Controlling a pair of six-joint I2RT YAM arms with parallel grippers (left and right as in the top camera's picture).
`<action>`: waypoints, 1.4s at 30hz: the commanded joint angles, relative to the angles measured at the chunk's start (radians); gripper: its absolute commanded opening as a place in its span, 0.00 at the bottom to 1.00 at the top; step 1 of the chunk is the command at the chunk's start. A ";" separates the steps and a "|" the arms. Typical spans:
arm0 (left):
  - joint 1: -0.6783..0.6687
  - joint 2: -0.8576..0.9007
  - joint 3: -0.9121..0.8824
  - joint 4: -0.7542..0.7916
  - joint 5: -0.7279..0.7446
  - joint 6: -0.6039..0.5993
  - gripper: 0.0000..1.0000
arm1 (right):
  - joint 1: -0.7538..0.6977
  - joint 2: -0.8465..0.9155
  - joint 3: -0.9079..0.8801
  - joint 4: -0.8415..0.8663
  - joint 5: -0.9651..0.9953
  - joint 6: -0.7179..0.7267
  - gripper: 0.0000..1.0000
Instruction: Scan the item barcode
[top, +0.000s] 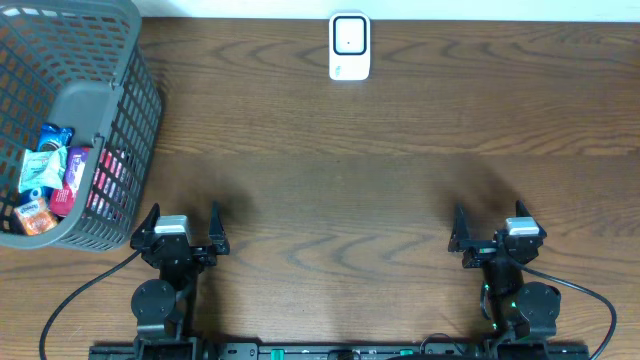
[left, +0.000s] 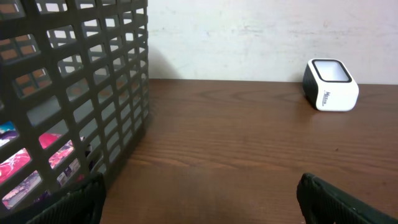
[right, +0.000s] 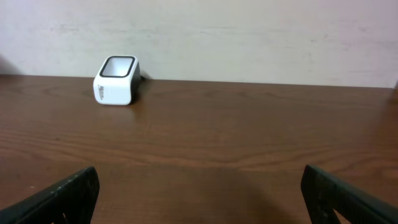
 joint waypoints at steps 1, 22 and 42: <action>-0.003 -0.007 -0.011 -0.041 0.010 0.003 0.98 | 0.000 -0.005 -0.002 -0.004 0.005 0.010 0.99; -0.003 -0.007 -0.011 -0.041 0.010 0.003 0.98 | 0.000 -0.005 -0.002 -0.004 0.005 0.010 0.99; -0.003 -0.007 -0.011 -0.014 0.200 -0.049 0.98 | 0.000 -0.005 -0.002 -0.004 0.005 0.010 0.99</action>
